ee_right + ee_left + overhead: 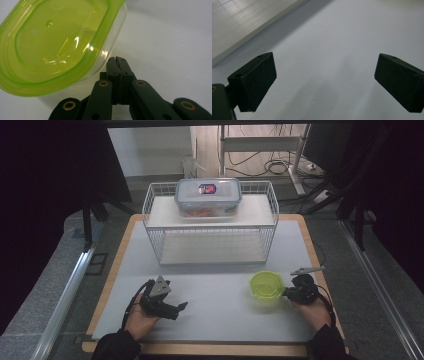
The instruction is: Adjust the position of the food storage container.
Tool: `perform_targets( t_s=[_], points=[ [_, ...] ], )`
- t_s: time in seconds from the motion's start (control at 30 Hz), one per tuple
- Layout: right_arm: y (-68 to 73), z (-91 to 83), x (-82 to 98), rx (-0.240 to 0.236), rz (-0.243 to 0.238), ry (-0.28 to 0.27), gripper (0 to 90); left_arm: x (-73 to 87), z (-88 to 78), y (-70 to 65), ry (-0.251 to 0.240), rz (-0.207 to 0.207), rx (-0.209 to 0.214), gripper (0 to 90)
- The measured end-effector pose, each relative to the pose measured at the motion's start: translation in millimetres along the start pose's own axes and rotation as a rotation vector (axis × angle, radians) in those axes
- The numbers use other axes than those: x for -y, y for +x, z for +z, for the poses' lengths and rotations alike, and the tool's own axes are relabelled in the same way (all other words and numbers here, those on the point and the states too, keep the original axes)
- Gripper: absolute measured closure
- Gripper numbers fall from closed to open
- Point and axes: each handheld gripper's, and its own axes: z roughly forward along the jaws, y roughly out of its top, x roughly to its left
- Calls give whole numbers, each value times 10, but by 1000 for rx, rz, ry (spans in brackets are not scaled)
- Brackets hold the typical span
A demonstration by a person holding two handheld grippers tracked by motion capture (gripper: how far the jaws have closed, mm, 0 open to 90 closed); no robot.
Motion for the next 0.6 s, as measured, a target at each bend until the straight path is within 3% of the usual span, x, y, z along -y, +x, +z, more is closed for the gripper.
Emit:
perform_targets(
  t_s=[0.33, 0.6],
  points=[
    [46, 44, -5, -14, -14, 15, 899, 1, 10, -1, 4, 1, 0, 39],
    [196, 150, -67, -42, -58, 31, 899, -2, 9, 6, 4, -1, -5, 39]
  ],
)
